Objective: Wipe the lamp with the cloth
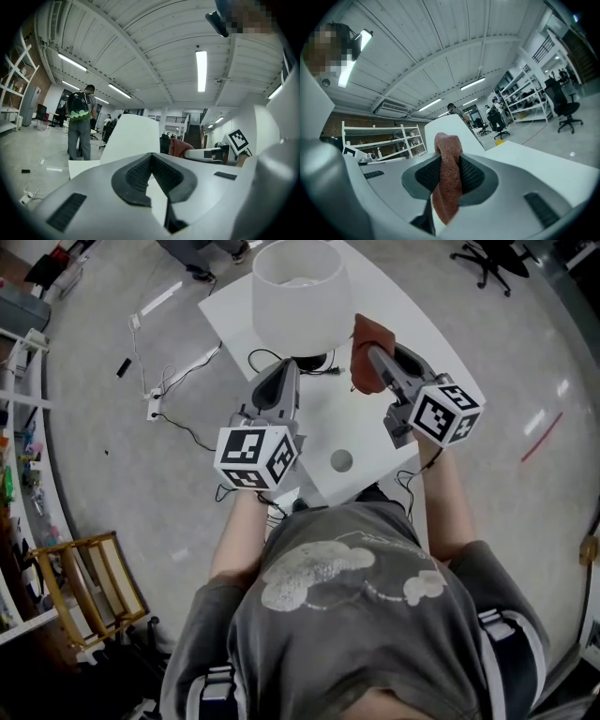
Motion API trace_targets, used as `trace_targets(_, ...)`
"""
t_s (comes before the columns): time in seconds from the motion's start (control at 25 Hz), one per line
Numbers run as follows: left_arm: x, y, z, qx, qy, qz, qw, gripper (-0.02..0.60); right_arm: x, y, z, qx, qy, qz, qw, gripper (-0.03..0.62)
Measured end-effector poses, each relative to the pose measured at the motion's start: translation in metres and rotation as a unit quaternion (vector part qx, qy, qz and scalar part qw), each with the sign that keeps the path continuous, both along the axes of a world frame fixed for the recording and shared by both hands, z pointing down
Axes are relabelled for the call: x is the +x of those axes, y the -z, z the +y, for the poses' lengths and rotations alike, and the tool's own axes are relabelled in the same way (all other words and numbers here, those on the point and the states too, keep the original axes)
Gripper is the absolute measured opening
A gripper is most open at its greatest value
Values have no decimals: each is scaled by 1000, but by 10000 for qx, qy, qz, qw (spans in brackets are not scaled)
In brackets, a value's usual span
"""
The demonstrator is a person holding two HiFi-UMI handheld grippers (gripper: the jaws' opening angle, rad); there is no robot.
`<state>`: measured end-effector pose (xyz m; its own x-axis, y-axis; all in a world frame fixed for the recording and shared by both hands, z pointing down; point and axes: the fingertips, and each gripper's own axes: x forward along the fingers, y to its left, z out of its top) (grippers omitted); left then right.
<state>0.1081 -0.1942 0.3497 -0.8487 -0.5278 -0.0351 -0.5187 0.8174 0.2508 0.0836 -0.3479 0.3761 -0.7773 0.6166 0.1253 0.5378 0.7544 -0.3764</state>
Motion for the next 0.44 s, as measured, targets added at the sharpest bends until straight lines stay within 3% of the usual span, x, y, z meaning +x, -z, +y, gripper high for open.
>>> trace_targets(0.16,11,-3,7,-11,-375,35,9993,6,24,-8,9,25,-300,61,9995,86)
trace_targets(0.44,39,-14,28,43,-662,122,9977,6,68,-33,37,161,-436,308,9984,86)
